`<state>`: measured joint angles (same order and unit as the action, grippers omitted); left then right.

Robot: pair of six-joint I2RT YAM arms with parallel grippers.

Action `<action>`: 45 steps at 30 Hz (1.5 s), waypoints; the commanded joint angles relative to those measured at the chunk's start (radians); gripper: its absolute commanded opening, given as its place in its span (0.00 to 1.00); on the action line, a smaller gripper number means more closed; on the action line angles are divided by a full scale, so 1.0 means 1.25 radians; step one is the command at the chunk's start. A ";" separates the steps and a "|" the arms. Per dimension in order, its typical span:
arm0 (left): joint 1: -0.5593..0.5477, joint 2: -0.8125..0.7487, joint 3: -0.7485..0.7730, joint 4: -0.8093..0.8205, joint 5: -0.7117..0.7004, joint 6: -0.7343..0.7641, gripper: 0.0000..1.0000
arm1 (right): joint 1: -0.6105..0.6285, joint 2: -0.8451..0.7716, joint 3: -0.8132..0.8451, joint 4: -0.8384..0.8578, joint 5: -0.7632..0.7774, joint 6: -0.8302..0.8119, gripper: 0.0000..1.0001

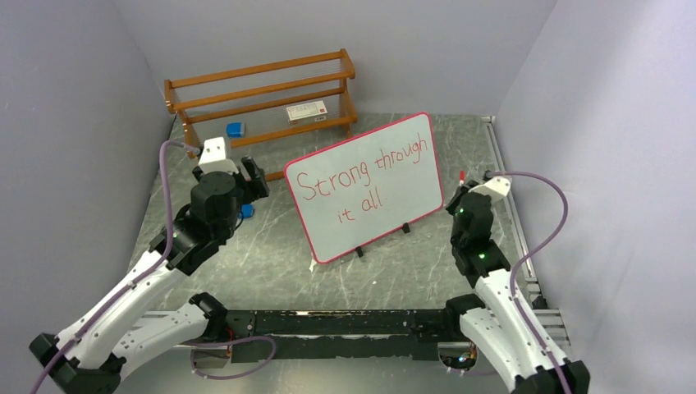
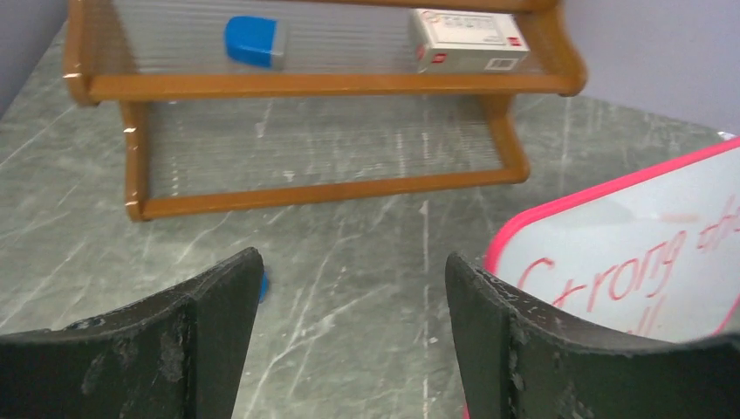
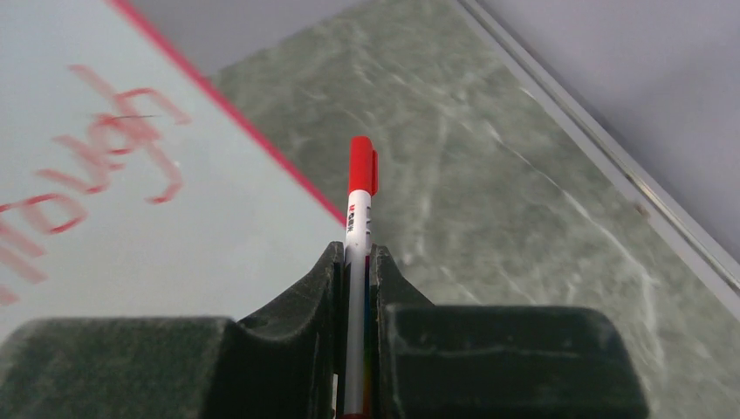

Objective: Write a sentence on the whiteboard
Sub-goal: Place the whiteboard marker at the center of the board, then reset both arms

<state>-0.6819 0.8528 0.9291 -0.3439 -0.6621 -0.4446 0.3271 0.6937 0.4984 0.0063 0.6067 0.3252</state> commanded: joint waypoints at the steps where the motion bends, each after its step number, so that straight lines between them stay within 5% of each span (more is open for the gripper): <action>1: 0.044 -0.087 -0.059 -0.022 0.052 0.052 0.81 | -0.177 0.023 -0.029 -0.074 -0.152 0.094 0.00; 6: 0.046 -0.188 -0.115 -0.044 0.009 0.110 0.86 | -0.310 0.068 -0.101 -0.042 -0.242 0.152 0.00; 15: 0.047 -0.330 -0.183 -0.037 -0.036 0.149 0.89 | -0.375 0.182 -0.126 -0.049 -0.253 0.221 0.03; 27: 0.046 -0.396 -0.162 -0.090 -0.045 0.126 0.90 | -0.377 0.067 -0.119 -0.163 -0.247 0.267 0.47; 39: 0.046 -0.455 -0.035 -0.254 0.005 0.157 0.98 | -0.377 -0.223 0.153 -0.453 -0.292 0.148 0.98; 45: 0.046 -0.490 0.047 -0.277 0.026 0.192 0.97 | -0.366 -0.308 0.295 -0.511 -0.301 0.027 1.00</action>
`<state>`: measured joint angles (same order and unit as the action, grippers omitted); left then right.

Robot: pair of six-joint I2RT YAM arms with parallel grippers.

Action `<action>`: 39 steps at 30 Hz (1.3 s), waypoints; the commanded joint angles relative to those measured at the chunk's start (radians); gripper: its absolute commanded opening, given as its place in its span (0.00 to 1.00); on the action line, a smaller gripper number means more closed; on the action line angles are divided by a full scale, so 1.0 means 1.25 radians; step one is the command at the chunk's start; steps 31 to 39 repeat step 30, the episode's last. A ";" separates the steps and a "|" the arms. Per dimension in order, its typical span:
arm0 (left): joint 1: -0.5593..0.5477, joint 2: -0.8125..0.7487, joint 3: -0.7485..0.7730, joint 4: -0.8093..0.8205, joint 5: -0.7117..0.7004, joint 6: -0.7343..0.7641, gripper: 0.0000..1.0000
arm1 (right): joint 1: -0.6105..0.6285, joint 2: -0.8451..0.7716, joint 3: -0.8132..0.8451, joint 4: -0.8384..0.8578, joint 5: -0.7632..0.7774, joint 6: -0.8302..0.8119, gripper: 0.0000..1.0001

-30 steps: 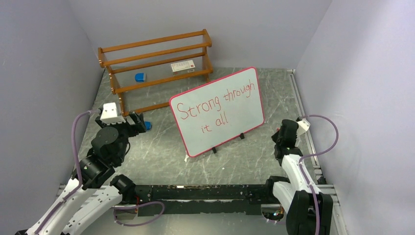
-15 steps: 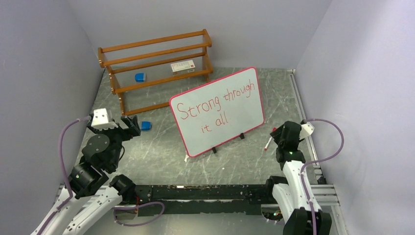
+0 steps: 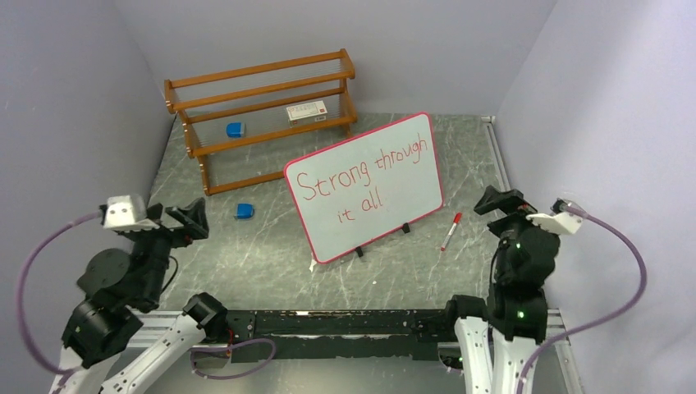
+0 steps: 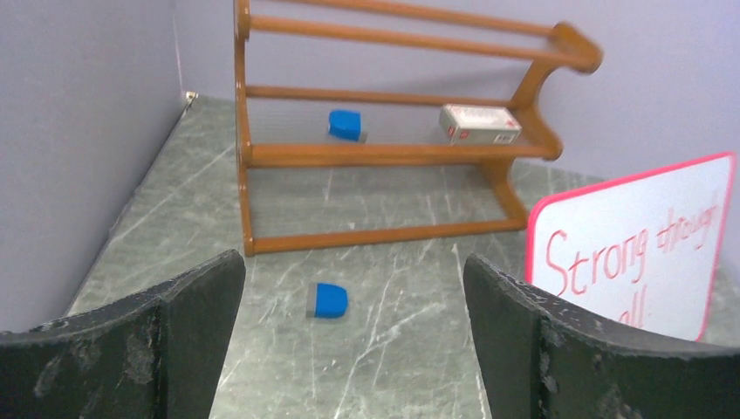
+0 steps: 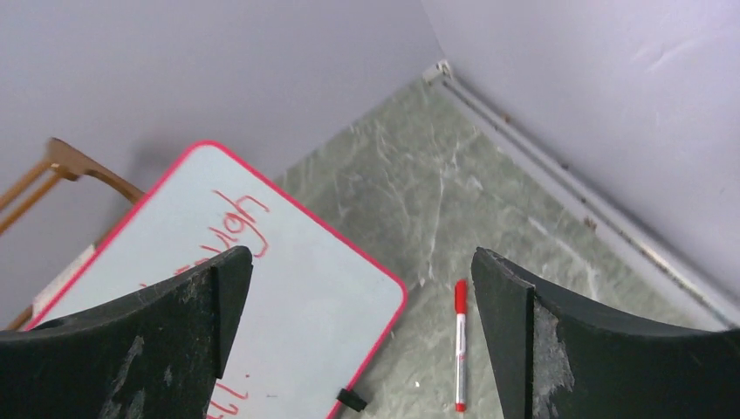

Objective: Write a sentence on the whiteboard
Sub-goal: Reset both arms

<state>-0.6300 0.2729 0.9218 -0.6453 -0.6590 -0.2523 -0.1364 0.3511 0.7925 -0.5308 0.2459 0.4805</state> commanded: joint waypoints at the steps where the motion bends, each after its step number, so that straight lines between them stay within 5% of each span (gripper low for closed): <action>1: 0.005 -0.034 0.060 -0.038 0.024 0.041 0.98 | 0.014 -0.045 0.076 -0.084 0.000 -0.115 1.00; 13: 0.005 -0.214 -0.061 0.011 -0.041 -0.021 0.98 | 0.104 -0.216 0.001 -0.042 0.053 -0.207 1.00; 39: 0.005 -0.217 -0.078 0.008 -0.079 -0.061 0.98 | 0.104 -0.252 -0.017 -0.019 0.036 -0.220 1.00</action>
